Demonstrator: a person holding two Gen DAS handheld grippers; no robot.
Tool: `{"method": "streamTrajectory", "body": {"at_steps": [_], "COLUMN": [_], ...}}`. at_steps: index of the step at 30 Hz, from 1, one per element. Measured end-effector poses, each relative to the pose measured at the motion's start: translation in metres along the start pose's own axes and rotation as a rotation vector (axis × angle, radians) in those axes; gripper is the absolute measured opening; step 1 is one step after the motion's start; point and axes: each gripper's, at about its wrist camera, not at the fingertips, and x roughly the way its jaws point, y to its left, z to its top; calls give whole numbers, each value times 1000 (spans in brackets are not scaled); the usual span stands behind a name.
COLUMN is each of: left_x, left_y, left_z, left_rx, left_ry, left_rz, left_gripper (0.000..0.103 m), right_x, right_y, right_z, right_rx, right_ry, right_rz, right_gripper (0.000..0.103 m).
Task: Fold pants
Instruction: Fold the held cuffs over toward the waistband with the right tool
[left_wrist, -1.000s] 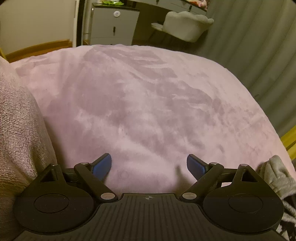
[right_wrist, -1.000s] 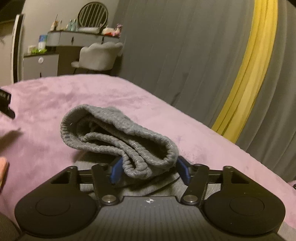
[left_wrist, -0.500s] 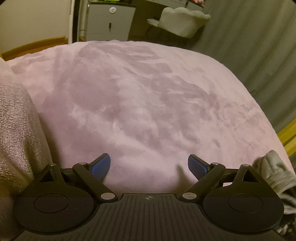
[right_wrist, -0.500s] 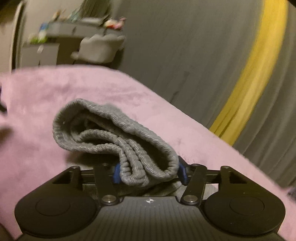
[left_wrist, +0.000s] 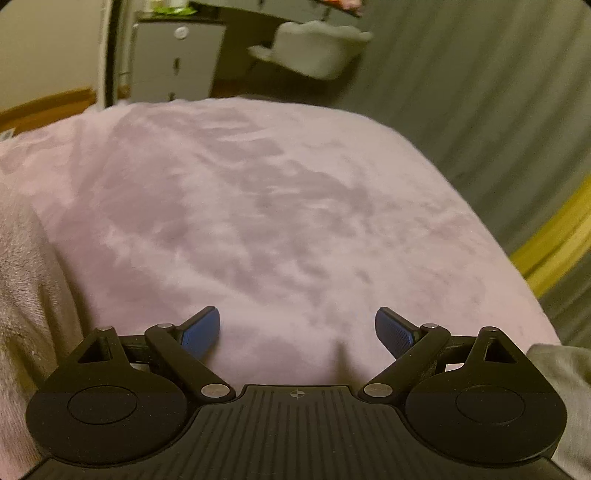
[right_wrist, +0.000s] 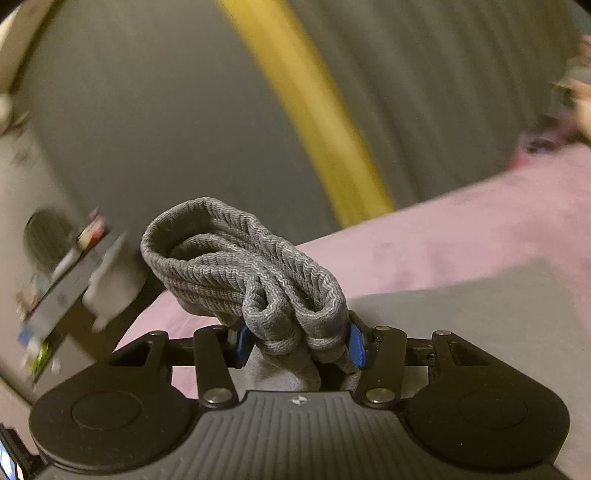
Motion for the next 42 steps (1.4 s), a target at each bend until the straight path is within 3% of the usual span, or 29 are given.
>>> {"method": "streamTrajectory", "body": {"at_steps": [6,9,11,17,22,24,26,27,30,36,38,39,42], "left_x": [-22,-37,-44,-50,-47,-46,-44,-44,-42,-47,-49,-49,-50], "left_y": [-41,-66,-79,-98,-108,-110,-111,-111,-109,-119,-120,-120,-118], "left_z": [-14,-29,-39,-63,-86,-95,-105,-110,-124,-142,-147,-149,-150], "left_rx": [122,225,277,344,382,392,403,406,414,487,503,504,491], "left_ry": [25,26,28,78,96,89,70,60,59,66,79,91,119], "left_rz": [-91,-134,-153,-187,-199,-199,-201,-201,-227,-298,-311,-316,-340], "left_gripper": [95,96,96,96,96,96,96,96,96,96,96,96,96], "right_x": [-18,-7,-1,5,26,32,37,38,35,49,54,55,48], "right_y": [-87,-114,-120,-149,-174,-174,-174,-174,-169,-169,-159,-154,-145], "right_z": [-19,-33,-38,-45,-49,-49,-47,-45,-45,-45,-41,-39,-36], "right_rx": [103,181,203,324,474,474,496,496,443,473,434,407,394], "right_ry": [38,84,80,112,176,164,152,140,112,151,168,174,166], "right_rz": [-204,-252,-268,-228,-116,-119,-115,-117,-107,-85,-102,-128,-135], "right_gripper": [50,51,58,72,72,73,69,58,58,79,69,48,42]}}
